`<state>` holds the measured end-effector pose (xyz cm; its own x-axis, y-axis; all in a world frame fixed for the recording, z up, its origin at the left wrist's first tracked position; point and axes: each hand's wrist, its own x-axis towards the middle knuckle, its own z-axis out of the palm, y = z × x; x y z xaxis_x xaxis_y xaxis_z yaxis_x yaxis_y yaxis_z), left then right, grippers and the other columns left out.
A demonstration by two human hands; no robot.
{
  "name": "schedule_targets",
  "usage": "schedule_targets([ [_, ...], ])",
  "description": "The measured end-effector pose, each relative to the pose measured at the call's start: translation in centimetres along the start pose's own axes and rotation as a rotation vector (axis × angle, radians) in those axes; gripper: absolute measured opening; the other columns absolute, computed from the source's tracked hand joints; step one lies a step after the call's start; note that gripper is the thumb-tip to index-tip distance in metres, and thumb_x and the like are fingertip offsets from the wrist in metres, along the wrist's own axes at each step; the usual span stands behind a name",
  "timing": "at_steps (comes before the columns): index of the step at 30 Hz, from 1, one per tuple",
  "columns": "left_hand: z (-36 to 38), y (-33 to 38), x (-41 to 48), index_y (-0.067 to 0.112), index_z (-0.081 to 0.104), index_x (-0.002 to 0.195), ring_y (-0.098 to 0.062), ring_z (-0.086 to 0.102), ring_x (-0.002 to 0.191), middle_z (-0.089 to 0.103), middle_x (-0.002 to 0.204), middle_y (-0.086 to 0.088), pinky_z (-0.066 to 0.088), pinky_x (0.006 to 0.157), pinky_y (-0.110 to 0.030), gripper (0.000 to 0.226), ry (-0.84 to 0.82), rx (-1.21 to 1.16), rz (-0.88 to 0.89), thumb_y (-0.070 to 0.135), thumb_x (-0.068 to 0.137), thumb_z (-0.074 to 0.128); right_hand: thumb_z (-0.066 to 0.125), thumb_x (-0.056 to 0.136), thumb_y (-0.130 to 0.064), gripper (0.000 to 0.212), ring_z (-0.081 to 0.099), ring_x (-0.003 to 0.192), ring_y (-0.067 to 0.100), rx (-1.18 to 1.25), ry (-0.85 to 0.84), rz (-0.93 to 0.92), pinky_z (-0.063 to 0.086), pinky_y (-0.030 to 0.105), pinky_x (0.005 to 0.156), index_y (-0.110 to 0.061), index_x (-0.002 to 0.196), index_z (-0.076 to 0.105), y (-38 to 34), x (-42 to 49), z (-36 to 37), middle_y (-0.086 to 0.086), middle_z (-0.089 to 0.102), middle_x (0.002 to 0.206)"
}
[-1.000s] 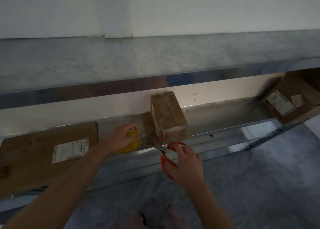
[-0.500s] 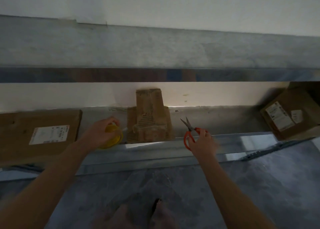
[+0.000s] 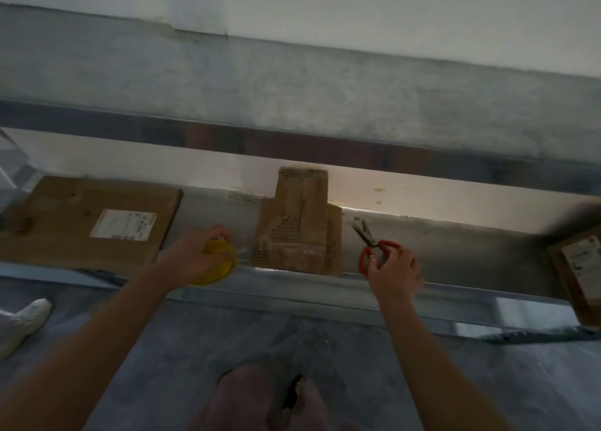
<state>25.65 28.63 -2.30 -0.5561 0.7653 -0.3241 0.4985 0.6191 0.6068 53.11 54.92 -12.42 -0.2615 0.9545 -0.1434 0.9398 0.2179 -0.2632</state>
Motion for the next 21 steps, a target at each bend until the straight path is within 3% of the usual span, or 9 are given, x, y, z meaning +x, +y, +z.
schedule_targets([
  [2, -0.6, 0.1, -0.1, 0.041, 0.057, 0.100, -0.013, 0.058, 0.086, 0.060, 0.099, 0.006, 0.044, 0.066, -0.028, 0.017, -0.009, 0.004, 0.034, 0.036, 0.087, 0.066, 0.058, 0.093, -0.034, 0.041, 0.043, 0.124, 0.034, 0.109, 0.071, -0.019, 0.040, 0.049, 0.101, -0.015, 0.129, 0.055, -0.7, -1.8, -1.2, 0.011, 0.048, 0.134],
  [6, -2.1, 0.3, -0.3, 0.040, 0.055, 0.101, -0.001, 0.055, 0.086, 0.059, 0.099, 0.014, 0.045, 0.066, -0.023, 0.021, -0.034, 0.051, 0.165, 0.037, 0.085, 0.067, 0.065, 0.089, -0.020, 0.022, 0.057, 0.103, 0.034, 0.264, 0.325, -0.364, 0.048, 0.044, 0.087, -0.010, 0.108, 0.066, -4.1, -9.3, -3.2, 0.011, 0.064, 0.113],
  [8, -3.0, 0.0, -0.3, 0.041, 0.053, 0.101, -0.003, 0.056, 0.086, 0.058, 0.100, 0.016, 0.044, 0.068, -0.024, 0.021, -0.038, 0.103, 0.238, 0.037, 0.085, 0.066, 0.059, 0.089, -0.031, 0.021, 0.058, 0.096, 0.022, 0.338, 0.287, -0.483, 0.049, 0.034, 0.078, -0.017, 0.104, 0.064, -7.5, -13.8, -3.7, 0.002, 0.063, 0.105],
  [10, -3.9, -0.5, -0.4, 0.042, 0.051, 0.101, -0.008, 0.056, 0.088, 0.057, 0.101, 0.015, 0.046, 0.073, -0.029, 0.022, -0.045, 0.162, 0.303, 0.038, 0.085, 0.065, 0.049, 0.090, -0.044, 0.032, 0.058, 0.094, 0.015, 0.326, 0.220, -0.553, 0.047, 0.025, 0.073, -0.022, 0.110, 0.062, -11.6, -16.9, -3.6, -0.004, 0.062, 0.106],
  [15, -5.4, -3.0, -1.0, 0.035, 0.056, 0.106, -0.013, 0.058, 0.089, 0.058, 0.102, 0.010, 0.050, 0.078, -0.036, 0.022, -0.036, 0.302, 0.446, 0.041, 0.086, 0.063, 0.053, 0.092, -0.053, 0.055, 0.048, 0.124, 0.020, 0.288, -0.079, -0.468, 0.048, 0.037, 0.095, -0.025, 0.138, 0.043, -19.9, -18.4, -1.3, -0.001, 0.051, 0.135],
  [18, -6.1, -4.7, -1.2, 0.029, 0.060, 0.105, -0.015, 0.060, 0.083, 0.061, 0.096, 0.006, 0.050, 0.073, -0.037, 0.021, -0.015, 0.313, 0.557, 0.036, 0.086, 0.066, 0.062, 0.088, -0.047, 0.045, 0.053, 0.118, 0.019, 0.358, -0.148, -0.399, 0.046, 0.033, 0.091, -0.027, 0.127, 0.056, -22.7, -18.0, 0.0, -0.003, 0.057, 0.129],
  [21, -6.4, -6.1, -1.1, 0.027, 0.062, 0.106, -0.017, 0.060, 0.088, 0.062, 0.097, 0.005, 0.049, 0.075, -0.038, 0.023, -0.006, 0.314, 0.574, 0.036, 0.085, 0.066, 0.067, 0.085, -0.038, 0.021, 0.061, 0.100, 0.016, 0.433, -0.159, -0.373, 0.048, 0.028, 0.081, -0.026, 0.102, 0.069, -24.0, -18.0, 0.8, -0.006, 0.067, 0.105],
])
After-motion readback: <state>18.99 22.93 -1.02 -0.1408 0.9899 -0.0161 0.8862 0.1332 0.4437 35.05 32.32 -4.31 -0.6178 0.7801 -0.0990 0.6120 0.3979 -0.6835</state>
